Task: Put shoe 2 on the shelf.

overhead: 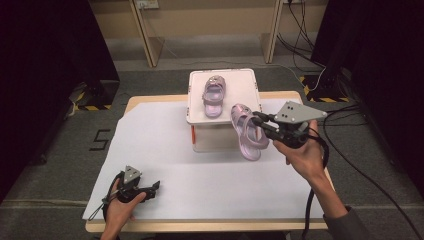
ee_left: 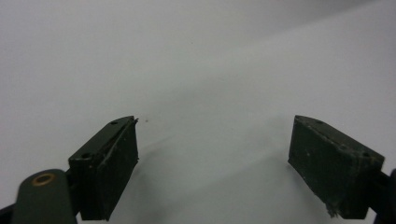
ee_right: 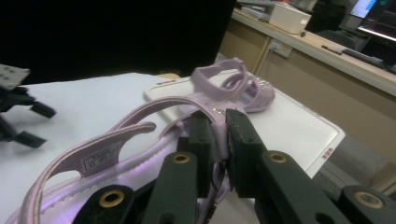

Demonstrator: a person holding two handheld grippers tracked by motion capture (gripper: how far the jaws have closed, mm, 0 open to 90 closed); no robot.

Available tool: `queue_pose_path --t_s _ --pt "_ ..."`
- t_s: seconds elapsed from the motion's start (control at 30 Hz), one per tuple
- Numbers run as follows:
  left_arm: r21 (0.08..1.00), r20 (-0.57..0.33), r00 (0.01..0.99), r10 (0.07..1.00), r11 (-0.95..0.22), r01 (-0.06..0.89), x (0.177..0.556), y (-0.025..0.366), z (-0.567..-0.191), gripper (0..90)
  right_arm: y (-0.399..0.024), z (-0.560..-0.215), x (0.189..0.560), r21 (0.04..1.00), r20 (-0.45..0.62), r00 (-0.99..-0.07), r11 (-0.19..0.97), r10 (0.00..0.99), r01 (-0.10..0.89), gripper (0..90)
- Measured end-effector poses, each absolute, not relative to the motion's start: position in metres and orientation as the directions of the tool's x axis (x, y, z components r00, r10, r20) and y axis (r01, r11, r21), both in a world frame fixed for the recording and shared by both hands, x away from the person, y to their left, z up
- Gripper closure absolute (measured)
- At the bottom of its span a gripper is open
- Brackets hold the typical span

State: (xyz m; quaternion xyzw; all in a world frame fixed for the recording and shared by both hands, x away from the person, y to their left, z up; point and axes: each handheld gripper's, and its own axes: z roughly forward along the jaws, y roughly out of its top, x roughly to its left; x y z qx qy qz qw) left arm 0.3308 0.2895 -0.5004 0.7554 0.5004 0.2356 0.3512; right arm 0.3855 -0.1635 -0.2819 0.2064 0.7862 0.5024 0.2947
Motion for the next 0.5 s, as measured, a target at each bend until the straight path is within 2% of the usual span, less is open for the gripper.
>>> queue_pose_path --t_s 0.5 --pt "0.767 0.002 0.393 0.919 -0.254 0.589 0.331 0.288 -0.501 15.3 -0.141 -0.272 0.464 0.887 -0.287 -0.672 0.455 0.683 0.083 82.1"
